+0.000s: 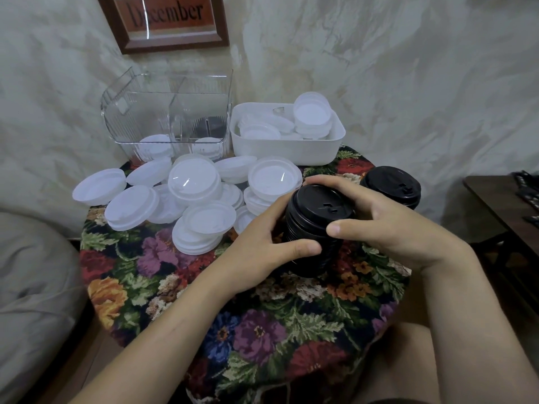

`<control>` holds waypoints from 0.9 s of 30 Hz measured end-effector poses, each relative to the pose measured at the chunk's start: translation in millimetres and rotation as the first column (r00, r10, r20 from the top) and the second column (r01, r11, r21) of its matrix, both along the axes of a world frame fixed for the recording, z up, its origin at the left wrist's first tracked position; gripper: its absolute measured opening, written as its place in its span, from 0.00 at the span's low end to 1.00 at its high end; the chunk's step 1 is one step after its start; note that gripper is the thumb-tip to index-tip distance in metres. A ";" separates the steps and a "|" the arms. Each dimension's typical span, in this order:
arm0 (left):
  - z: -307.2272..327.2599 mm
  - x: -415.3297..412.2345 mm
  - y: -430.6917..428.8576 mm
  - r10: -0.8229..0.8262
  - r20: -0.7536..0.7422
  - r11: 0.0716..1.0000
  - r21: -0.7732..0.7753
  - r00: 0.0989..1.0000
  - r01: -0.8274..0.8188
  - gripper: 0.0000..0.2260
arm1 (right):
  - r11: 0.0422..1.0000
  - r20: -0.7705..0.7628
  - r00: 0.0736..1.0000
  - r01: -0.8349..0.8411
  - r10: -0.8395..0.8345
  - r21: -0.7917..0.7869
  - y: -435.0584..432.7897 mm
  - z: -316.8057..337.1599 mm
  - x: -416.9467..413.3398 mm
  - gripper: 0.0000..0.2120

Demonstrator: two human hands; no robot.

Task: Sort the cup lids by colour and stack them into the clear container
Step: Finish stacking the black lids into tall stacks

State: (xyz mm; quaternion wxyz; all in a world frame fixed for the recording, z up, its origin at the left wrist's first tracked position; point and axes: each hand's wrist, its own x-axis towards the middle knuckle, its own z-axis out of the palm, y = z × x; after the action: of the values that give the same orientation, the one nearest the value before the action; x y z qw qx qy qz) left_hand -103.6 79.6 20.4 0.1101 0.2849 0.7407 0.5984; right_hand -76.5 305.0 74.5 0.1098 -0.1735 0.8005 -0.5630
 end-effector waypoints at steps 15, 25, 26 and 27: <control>-1.0 -3.1 -1.5 -0.026 -0.043 1.000 -0.018 0.999 0.026 0.36 | 0.998 -0.017 1.000 0.026 -0.025 0.052 -5.9 0.6 3.7 0.30; 0.6 1.8 0.4 0.009 -0.032 1.000 -0.007 0.999 -0.009 0.35 | 0.983 -0.107 0.980 0.175 -0.167 0.065 -19.5 -11.5 20.8 0.33; 0.9 2.1 0.3 0.007 -0.028 1.000 -0.008 1.000 -0.008 0.35 | 0.981 -0.109 0.979 0.181 -0.173 0.064 -20.2 -10.9 20.6 0.32; 1.0 1.6 0.3 0.007 -0.027 1.000 -0.010 1.000 -0.007 0.35 | 0.980 -0.112 0.976 0.193 -0.187 0.047 -20.3 -9.9 19.7 0.31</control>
State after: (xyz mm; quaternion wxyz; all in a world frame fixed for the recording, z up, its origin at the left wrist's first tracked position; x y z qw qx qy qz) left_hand -102.0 79.9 21.4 0.0995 0.2899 0.7460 0.5912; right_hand -56.8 284.7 64.6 0.0175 -0.1229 0.8340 -0.5376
